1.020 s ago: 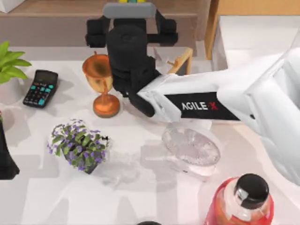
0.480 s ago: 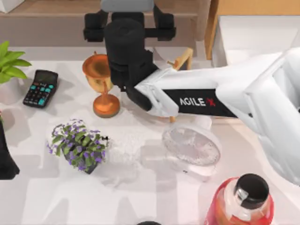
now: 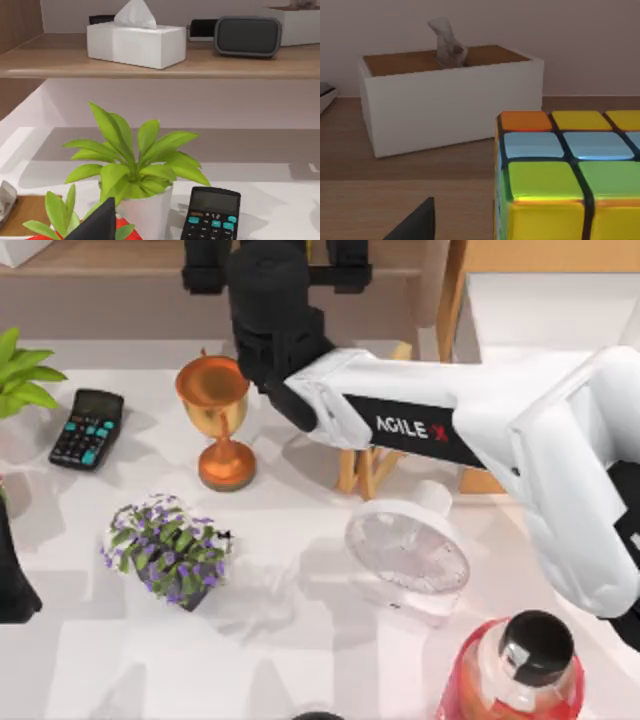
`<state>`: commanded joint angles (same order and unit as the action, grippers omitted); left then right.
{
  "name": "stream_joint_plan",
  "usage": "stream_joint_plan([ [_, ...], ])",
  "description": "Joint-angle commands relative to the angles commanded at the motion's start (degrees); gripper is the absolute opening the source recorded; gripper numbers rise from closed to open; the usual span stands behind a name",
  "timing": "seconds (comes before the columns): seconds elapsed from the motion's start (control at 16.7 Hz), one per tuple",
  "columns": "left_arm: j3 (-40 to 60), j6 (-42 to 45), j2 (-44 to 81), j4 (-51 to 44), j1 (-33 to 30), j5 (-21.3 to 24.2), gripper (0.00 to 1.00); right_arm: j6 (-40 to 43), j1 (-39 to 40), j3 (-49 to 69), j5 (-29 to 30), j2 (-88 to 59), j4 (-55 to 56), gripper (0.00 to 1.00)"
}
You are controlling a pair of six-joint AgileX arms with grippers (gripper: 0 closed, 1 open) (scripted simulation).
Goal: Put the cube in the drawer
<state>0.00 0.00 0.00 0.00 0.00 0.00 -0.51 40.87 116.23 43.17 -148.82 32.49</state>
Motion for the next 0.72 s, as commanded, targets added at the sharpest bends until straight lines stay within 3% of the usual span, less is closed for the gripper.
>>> stream_joint_plan([
  [0.36,0.0,0.0,0.0,0.0,0.0,0.0,1.0,-0.1,-0.2,1.3,-0.2,-1.3,-0.3,1.0],
  [0.72,0.0,0.0,0.0,0.0,0.0,0.0,1.0,-0.1,-0.2,1.3,-0.2,-1.3,-0.3,0.55],
])
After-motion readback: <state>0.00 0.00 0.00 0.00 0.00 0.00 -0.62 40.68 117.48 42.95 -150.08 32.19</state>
